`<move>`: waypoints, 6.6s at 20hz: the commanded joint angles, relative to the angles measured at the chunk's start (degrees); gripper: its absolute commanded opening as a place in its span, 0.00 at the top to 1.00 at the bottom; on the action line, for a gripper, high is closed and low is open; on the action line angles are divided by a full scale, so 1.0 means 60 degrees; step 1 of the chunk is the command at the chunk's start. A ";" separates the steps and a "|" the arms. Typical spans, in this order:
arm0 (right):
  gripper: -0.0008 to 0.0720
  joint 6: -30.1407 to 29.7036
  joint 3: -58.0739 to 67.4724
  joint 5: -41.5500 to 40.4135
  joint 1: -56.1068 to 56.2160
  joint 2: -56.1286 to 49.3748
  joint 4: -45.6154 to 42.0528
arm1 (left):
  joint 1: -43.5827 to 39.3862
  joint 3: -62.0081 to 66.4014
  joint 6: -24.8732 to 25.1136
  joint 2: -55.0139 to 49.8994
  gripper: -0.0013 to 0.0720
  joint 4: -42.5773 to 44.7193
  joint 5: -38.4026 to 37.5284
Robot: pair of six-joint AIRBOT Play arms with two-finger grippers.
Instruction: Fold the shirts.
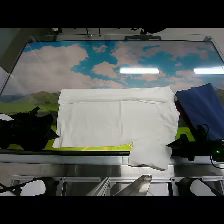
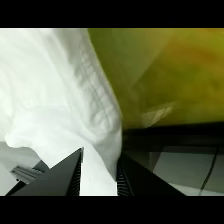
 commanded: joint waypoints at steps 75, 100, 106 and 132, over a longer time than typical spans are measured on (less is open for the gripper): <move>0.28 -0.0933 0.9803 -0.1144 0.2648 -0.5818 -0.0168 | -0.3778 1.2276 -0.2415 -0.5191 0.81 -0.2677 -0.3912; 0.25 -0.0594 1.0386 -0.0095 0.3858 -0.6878 -0.0393 | -0.7118 1.2269 -0.1665 -0.5384 0.82 -0.1206 -0.1810; 0.78 -0.0069 1.0451 -0.0543 0.3705 -0.6874 -0.0419 | -0.7777 1.2273 -0.1424 -0.6419 0.97 -0.1271 -0.1898; 0.96 0.0437 1.1737 -0.0098 0.6652 -0.4084 0.1239 | -0.9122 1.2276 -0.1632 -0.7737 0.95 -0.1271 0.0248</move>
